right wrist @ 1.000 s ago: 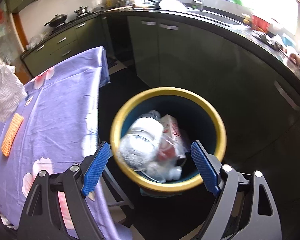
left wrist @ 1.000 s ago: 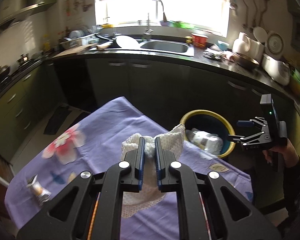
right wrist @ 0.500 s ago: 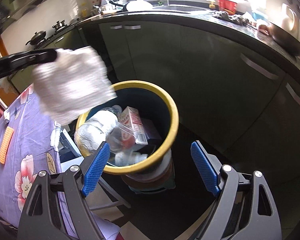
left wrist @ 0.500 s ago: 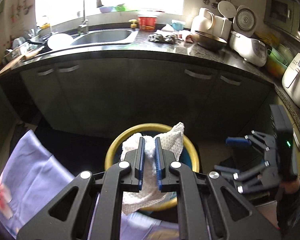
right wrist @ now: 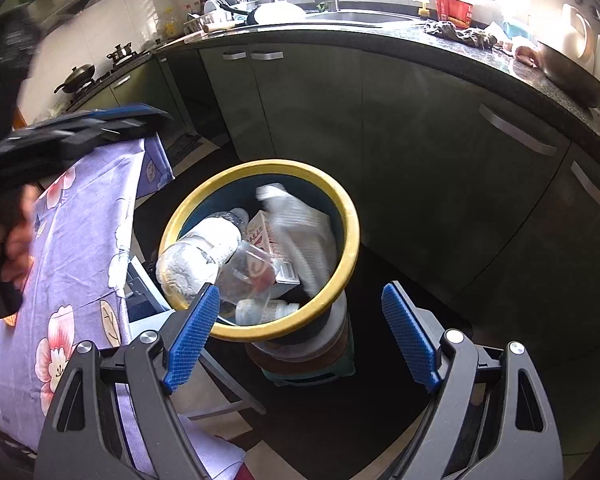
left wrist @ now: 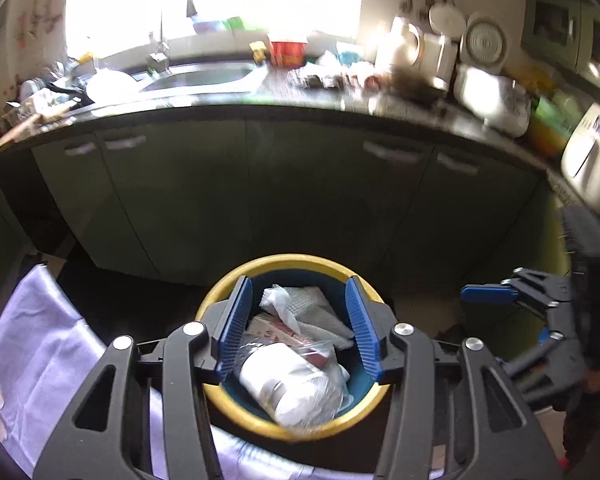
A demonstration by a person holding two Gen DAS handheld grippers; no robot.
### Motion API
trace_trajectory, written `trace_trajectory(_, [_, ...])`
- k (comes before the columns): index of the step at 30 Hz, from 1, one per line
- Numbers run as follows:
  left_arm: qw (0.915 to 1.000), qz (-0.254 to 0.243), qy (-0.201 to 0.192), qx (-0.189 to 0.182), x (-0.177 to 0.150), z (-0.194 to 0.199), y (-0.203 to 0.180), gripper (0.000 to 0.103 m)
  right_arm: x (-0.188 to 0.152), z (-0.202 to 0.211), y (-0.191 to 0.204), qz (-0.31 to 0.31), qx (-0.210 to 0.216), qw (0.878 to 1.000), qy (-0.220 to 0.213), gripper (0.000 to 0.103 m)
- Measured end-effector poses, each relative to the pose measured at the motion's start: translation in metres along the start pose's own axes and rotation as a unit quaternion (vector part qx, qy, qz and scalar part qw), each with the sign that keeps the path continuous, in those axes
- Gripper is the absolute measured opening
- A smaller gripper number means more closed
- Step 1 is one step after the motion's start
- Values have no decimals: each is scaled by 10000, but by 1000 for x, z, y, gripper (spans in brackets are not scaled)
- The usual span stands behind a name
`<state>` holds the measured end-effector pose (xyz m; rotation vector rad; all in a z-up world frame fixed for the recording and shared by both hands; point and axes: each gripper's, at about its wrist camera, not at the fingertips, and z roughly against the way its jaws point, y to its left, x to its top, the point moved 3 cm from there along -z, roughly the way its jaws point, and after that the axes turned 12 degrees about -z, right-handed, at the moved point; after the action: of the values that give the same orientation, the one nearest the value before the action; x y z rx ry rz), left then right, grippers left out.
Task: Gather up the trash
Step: 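Reach to the snack wrapper and grasp it with the right tool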
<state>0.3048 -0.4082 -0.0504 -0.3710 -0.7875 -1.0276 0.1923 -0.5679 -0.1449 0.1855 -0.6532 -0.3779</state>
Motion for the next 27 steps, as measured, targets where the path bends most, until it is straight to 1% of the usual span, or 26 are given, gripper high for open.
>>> trace_trajectory(4, [9984, 305, -390, 276, -24, 62, 21, 56, -4, -7, 12, 95, 33, 9999, 114, 83])
trace_trajectory(6, [9970, 445, -466, 431, -38, 88, 31, 59, -7, -11, 26, 204, 64, 9996, 176, 83])
trace_trajectory(8, [9941, 636, -563, 672, -58, 119, 43, 64, -11, -13, 42, 326, 113, 9992, 217, 83])
trace_trajectory(9, [9924, 719, -587, 810, -67, 132, 48, 70, -13, -15, 52, 395, 149, 9988, 239, 83])
trace_trajectory(10, [9902, 807, -598, 974, -80, 147, 55, 72, -15, -15, 61, 465, 189, 9984, 256, 83])
trace_trajectory(12, [9858, 962, -614, 1232, -103, 173, 64, 74, -19, -18, 85, 656, 292, 9969, 306, 83])
trace_trajectory(13, [9816, 1102, -596, 1442, -120, 190, 72, 75, -22, -19, 101, 798, 353, 9956, 346, 83])
trace_trajectory(14, [9789, 1189, -597, 1549, -130, 202, 76, 75, -25, -20, 112, 895, 395, 9945, 371, 83])
trace_trajectory(15, [9741, 1344, -603, 1715, -147, 219, 82, 76, -28, -21, 125, 1006, 447, 9931, 414, 83])
trace_trajectory(18, [9626, 1687, -603, 2031, -182, 256, 95, 78, -38, -24, 169, 1381, 632, 9868, 555, 83])
trace_trajectory(21, [9506, 1990, -564, 2317, -219, 294, 105, 79, -48, -28, 220, 1817, 812, 9778, 650, 83])
trace_trajectory(24, [9366, 2235, -562, 2641, -256, 330, 106, 80, -52, -35, 271, 2125, 1097, 9682, 738, 83])
trace_trajectory(27, [9277, 2358, -532, 2845, -278, 349, 103, 80, -53, -44, 337, 2413, 1565, 9536, 889, 83])
